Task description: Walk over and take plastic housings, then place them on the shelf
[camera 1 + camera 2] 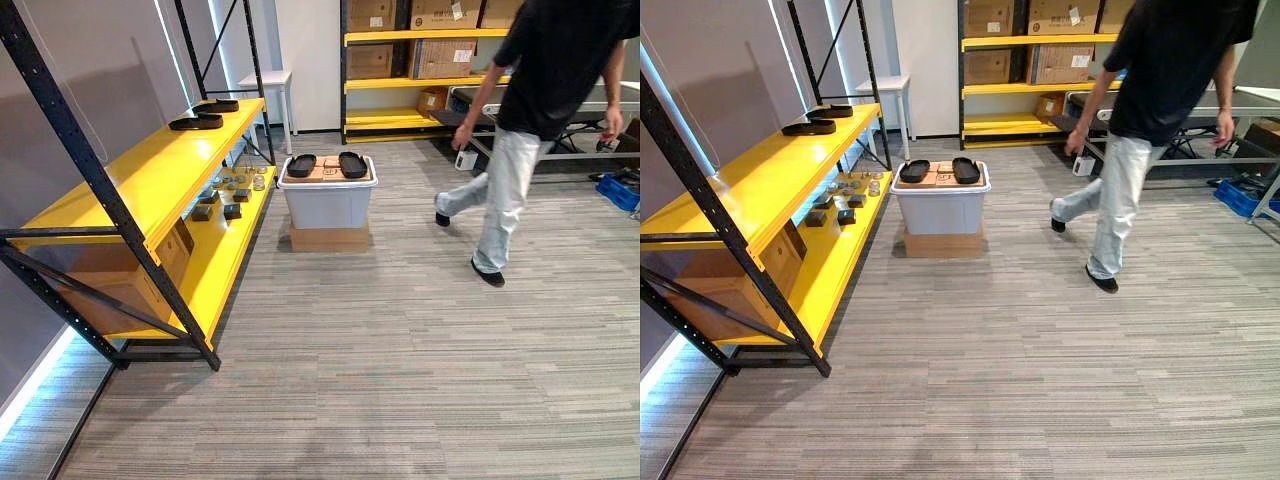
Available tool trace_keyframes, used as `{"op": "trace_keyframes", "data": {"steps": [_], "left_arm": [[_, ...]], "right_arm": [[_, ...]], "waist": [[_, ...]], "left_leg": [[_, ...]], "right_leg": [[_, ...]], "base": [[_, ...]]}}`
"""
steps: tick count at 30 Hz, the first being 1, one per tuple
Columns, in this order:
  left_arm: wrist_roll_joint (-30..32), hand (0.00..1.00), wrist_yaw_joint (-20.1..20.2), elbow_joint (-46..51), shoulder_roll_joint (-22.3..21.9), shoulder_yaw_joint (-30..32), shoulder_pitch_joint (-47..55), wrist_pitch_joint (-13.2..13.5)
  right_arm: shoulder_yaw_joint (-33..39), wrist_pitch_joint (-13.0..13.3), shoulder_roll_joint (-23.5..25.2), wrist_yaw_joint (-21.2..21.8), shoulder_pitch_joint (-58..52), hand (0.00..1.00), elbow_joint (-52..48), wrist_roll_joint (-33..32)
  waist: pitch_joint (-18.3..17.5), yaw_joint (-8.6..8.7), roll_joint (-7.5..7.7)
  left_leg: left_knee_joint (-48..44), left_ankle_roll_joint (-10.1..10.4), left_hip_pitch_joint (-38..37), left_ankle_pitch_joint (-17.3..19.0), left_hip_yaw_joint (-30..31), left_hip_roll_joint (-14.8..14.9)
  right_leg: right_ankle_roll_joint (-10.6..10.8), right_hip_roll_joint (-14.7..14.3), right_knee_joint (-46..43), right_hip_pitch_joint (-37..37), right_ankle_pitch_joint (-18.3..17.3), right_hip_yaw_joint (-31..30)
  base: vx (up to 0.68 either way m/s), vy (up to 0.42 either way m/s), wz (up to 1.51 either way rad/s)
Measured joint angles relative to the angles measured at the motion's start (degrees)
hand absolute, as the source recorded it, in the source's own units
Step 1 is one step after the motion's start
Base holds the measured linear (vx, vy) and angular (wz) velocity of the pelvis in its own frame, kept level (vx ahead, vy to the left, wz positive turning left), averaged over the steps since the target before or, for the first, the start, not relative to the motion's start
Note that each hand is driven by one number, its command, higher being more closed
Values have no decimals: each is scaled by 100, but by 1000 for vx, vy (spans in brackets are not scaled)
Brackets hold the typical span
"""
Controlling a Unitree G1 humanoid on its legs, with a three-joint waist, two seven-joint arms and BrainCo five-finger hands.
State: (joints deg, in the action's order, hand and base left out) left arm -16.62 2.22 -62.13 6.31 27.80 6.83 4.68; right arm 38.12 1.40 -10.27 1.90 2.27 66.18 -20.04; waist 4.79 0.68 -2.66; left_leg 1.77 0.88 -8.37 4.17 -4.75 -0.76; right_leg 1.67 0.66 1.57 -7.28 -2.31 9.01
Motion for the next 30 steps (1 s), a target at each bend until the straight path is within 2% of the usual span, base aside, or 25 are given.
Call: {"op": "trace_keyframes", "data": {"steps": [9,10,13,14,15,16,17,18,19,21,23,25,26,27,28,29,30], "left_arm": [[172,0,-43,-1,-19,-147,-16,25],[222,0,-55,17,-16,-200,-67,26],[233,0,-69,39,-31,-324,-260,27],[257,0,-79,139,-23,-533,-276,28],[371,0,-75,251,-18,-726,-286,30],[440,0,-78,259,-18,-781,-297,36],[514,0,-91,244,13,-942,-290,26],[591,0,-112,246,59,-1101,-293,23],[628,0,-120,246,83,-1155,-296,21],[696,0,-184,245,172,-1261,-337,19],[937,0,-196,248,326,-1372,-573,25],[1111,0,-191,245,351,-1367,-646,30],[1260,0,-184,250,323,-1333,-628,64],[1319,0,-177,258,293,-1289,-634,70],[1361,0,-167,258,222,-1155,-628,53],[1359,0,-136,276,119,-1013,-593,31],[1356,0,-88,297,57,-851,-561,19]], "right_arm": [[-42,-2,172,40,23,0,7,8],[-125,-3,171,39,23,0,7,8],[-201,-4,146,30,84,0,0,8],[-238,-5,158,30,147,0,-27,10],[-317,-6,192,38,131,0,-74,13],[-364,-9,221,42,137,0,-107,13],[-469,-11,297,42,86,0,-227,13],[-541,-13,336,42,58,0,-208,14],[-569,-14,348,40,36,0,-189,15],[-694,-14,381,41,22,0,-136,19],[-772,-13,404,49,-11,0,-120,79],[-713,-11,380,57,-110,0,-32,189],[-588,-14,410,75,-318,0,7,266],[-479,-15,444,88,-341,0,10,269],[-410,-14,476,101,-364,0,-25,269],[-412,-14,479,99,-412,0,-107,268],[-413,-13,510,99,-432,0,-184,268]], "waist": [[82,-22,29],[159,-12,97],[271,-40,64],[381,-67,45],[490,-117,80],[540,-165,83],[638,-147,123],[749,-114,137],[777,-97,158],[799,-7,178],[828,108,240],[773,271,193],[619,337,109],[627,328,93],[642,329,66],[677,289,-15],[731,216,-45]], "left_leg": [[-24,15,85,15,-61,13],[-273,48,248,117,-6,-1],[-915,-104,688,432,8,7],[-1069,-201,699,616,-23,7],[-1182,-265,654,776,-131,2],[-1232,-273,615,844,-186,-5],[-1248,-309,474,933,-209,-44],[-1170,-351,257,976,-216,-54],[-1118,-372,152,1005,-216,-52],[-947,-392,-63,1074,-174,-21],[-887,-290,-246,1336,-29,52],[-964,-251,-384,1561,209,169],[-1589,-69,-328,1685,365,353],[-2248,4,-80,1682,346,436],[-3525,380,406,1465,346,566],[-5188,839,1082,890,368,823],[-6160,819,1443,834,248,1058]], "right_leg": [[7,-15,-8,137,-5,-63],[4,9,-29,194,-2,-72],[61,32,-276,415,-81,-87],[217,81,-931,691,-444,-155],[414,202,-1967,1151,-809,-161],[413,295,-2566,1408,-893,-73],[351,544,-3786,1941,-966,228],[359,673,-4294,2228,-984,401],[358,724,-4296,2340,-984,503],[313,763,-3696,2596,-946,865],[163,608,-2330,2780,-705,1067],[-159,535,-2538,2836,-386,962],[-480,350,-2714,2719,-353,941],[-523,320,-2723,2611,-445,985],[-594,247,-2588,2337,-548,1048],[-664,74,-2331,1875,-690,1082],[-701,-76,-2112,1456,-759,1045]], "base": [[-26,-22,-4],[-33,-19,3],[-15,11,-4],[-10,65,-31],[-28,74,-42],[-21,91,-38],[47,105,-21],[89,103,-9],[202,62,0],[271,-9,8],[371,-81,32],[552,-176,72],[674,-209,71],[723,-208,48],[714,-202,12],[715,-188,3],[718,-154,-10]]}}
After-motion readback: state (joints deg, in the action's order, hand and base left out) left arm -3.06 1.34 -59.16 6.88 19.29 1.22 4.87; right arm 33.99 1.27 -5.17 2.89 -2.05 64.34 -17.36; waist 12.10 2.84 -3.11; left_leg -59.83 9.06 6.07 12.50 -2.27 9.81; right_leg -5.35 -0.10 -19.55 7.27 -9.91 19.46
